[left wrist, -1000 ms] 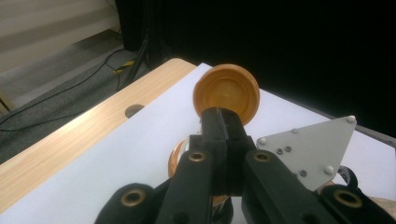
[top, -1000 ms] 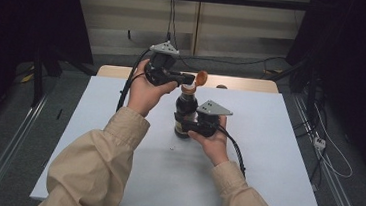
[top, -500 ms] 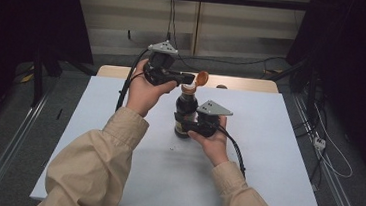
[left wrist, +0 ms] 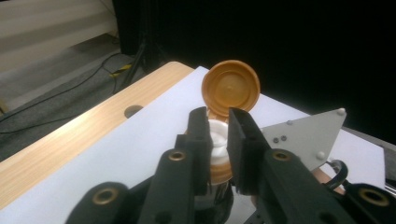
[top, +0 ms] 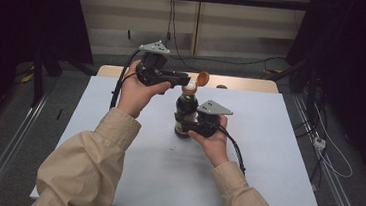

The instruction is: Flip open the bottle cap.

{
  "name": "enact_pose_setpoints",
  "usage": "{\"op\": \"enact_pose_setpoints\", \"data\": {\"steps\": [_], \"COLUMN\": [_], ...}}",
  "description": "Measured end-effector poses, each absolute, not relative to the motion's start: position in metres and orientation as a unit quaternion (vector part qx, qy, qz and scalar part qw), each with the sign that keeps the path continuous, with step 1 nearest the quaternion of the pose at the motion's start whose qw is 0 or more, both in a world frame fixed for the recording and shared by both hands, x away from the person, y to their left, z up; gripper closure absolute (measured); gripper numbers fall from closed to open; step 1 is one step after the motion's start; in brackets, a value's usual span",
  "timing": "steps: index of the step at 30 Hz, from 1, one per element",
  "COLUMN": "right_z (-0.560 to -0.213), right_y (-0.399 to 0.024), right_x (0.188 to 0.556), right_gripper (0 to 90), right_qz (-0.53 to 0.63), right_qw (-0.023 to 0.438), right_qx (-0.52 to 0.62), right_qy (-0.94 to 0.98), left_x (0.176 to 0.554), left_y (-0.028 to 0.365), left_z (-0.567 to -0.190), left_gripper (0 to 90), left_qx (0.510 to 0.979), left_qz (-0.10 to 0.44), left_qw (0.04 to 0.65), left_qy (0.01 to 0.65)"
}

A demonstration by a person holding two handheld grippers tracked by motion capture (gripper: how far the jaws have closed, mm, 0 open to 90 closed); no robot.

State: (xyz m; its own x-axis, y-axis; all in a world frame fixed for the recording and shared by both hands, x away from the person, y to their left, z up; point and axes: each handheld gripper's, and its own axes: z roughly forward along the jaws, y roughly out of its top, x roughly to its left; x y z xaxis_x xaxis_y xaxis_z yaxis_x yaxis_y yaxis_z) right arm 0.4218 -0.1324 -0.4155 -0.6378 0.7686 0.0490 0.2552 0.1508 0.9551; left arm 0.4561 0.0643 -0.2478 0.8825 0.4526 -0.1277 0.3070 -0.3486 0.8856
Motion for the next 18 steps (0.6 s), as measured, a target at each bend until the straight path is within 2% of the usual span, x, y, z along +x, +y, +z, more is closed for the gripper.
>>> {"op": "enact_pose_setpoints", "data": {"steps": [9, 14, 18], "right_z": [-0.41, -0.406, -0.407], "right_y": [-0.142, -0.15, -0.156], "right_x": [0.416, 0.413, 0.413], "right_gripper": [21.1, 17.2, 15.4], "right_qz": [0.538, 0.541, 0.54], "right_qw": [0.222, 0.21, 0.198], "right_qx": [0.368, 0.377, 0.381], "right_qy": [0.725, 0.722, 0.723], "left_x": [0.452, 0.45, 0.448], "left_y": [0.07, 0.07, 0.072], "left_z": [-0.247, -0.248, -0.249], "left_gripper": [60.7, 46.2, 41.5], "left_qx": [0.818, 0.81, 0.805], "left_qz": [0.072, 0.073, 0.073], "left_qw": [0.521, 0.531, 0.537], "left_qy": [0.234, 0.238, 0.241]}}
